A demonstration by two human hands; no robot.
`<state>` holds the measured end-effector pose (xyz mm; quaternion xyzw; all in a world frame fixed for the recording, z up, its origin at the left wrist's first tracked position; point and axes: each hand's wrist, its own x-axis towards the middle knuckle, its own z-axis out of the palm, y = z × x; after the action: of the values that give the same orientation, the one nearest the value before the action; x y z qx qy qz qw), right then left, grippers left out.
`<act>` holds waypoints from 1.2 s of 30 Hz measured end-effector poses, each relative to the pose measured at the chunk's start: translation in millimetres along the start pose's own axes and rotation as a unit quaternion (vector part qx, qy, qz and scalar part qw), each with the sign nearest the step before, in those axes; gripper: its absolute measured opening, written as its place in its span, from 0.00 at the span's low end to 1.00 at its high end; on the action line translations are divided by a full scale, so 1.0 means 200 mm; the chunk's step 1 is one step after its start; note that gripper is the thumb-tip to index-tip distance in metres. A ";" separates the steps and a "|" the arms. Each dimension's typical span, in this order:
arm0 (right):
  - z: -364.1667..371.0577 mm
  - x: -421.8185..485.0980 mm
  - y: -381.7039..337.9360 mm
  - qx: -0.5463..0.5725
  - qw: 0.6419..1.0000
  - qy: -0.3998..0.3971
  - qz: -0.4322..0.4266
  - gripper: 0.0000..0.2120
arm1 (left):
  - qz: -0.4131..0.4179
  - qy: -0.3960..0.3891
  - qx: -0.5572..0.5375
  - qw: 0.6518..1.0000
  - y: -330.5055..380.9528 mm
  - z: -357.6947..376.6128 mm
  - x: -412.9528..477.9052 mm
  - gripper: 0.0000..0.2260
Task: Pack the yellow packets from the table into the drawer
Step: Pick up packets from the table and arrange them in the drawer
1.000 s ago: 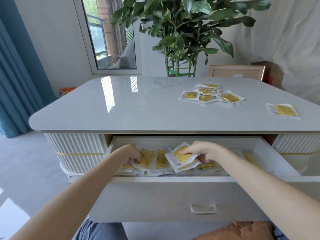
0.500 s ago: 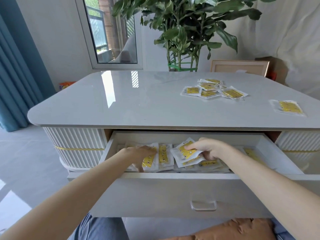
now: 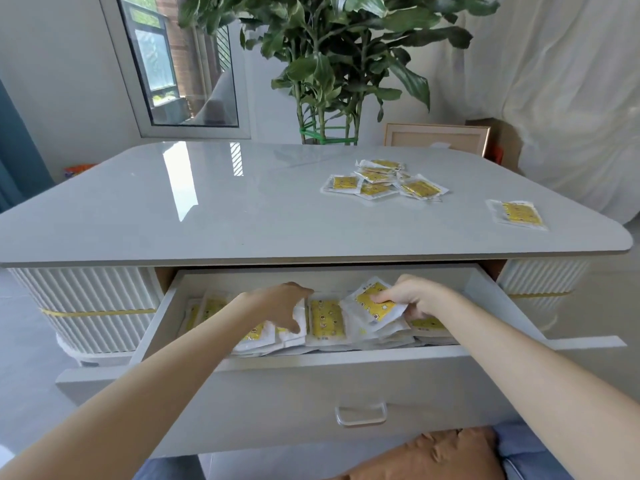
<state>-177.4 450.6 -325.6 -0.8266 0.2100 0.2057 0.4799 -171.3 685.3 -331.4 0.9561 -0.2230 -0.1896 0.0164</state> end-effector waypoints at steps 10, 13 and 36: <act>-0.24 0.04 0.15 -0.046 0.991 0.125 0.009 0.33 | 0.065 0.000 0.011 0.998 0.39 -0.03 0.24 0.37; -0.26 0.07 0.17 -0.080 0.986 0.149 0.001 0.29 | 0.067 -0.016 0.014 0.998 0.45 -0.03 0.29 0.37; -0.53 0.06 0.35 -0.233 0.932 0.273 0.039 0.21 | 0.158 -0.054 0.074 0.983 0.74 0.07 0.53 0.39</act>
<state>-190.5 323.0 -333.3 -0.9305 0.3117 0.0337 0.1891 -150.4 506.3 -364.2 0.8958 -0.3853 -0.2186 -0.0367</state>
